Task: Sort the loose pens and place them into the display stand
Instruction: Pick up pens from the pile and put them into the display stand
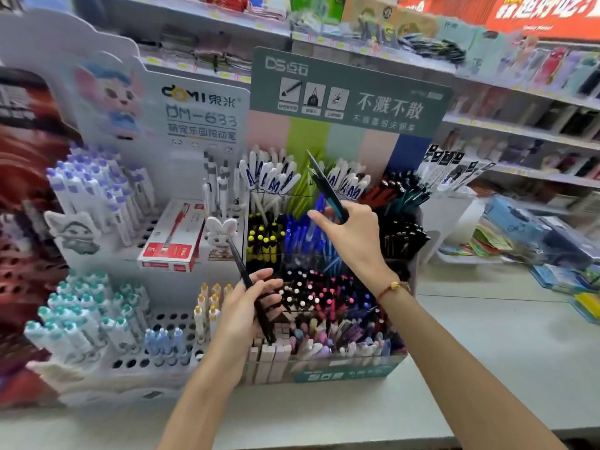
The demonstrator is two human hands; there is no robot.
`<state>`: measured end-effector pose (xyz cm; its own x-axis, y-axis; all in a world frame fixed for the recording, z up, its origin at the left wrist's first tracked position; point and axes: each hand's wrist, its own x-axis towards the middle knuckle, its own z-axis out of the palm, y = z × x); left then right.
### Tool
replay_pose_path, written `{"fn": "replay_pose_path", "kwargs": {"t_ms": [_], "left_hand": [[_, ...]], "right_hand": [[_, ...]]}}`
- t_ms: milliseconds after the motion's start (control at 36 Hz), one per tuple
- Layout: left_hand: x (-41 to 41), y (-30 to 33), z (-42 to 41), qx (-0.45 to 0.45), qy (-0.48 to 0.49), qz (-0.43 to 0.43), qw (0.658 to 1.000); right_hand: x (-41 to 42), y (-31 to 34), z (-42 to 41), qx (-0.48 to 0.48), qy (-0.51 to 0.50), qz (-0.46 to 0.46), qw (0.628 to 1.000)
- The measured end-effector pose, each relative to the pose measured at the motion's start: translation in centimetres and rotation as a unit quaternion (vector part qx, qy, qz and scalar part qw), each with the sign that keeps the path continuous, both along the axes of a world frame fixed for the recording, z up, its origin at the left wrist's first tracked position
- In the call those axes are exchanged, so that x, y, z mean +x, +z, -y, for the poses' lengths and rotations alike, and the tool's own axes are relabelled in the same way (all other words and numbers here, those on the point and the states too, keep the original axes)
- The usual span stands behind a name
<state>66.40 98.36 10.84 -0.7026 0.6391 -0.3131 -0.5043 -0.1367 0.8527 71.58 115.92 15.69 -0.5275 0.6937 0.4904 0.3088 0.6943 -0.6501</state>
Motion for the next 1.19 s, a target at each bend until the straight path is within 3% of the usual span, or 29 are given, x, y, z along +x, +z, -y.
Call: {"fn": "replay_pose_path", "kwargs": {"t_ms": [417,528,667,750,861,1056,1194], "left_hand": [[-0.5,-0.4,0.0,0.0,0.01,0.032,0.999],[-0.8,-0.3,-0.2,0.001,-0.009,0.034,0.999],[-0.7,0.1,-0.3,0.043,-0.018,0.067,0.997],[-0.5,0.3,-0.3,0.063,-0.028,0.076,0.995],[0.1,0.8,-0.8,0.03,-0.052,-0.005,0.998],[2.6,1.5,-4.2,0.017,-0.074,-0.095,0.993],[5.5,3.0,-7.8,0.021,-0.063,-0.111,0.992]], "right_hand": [[-0.1,-2.5,0.1,0.082,-0.005,0.05,0.995],[-0.1,-1.7,0.0,0.109,0.006,-0.008,0.994],[-0.2,-3.0,-0.5,0.164,0.005,0.086,0.983],[0.5,-3.9,-0.3,0.091,0.023,0.072,0.993],[2.1,-3.6,1.0,-0.043,0.07,0.009,0.997],[6.8,-2.5,3.0,-0.244,0.097,-0.041,0.964],[9.5,-2.6,3.4,-0.219,0.111,-0.012,0.969]]}}
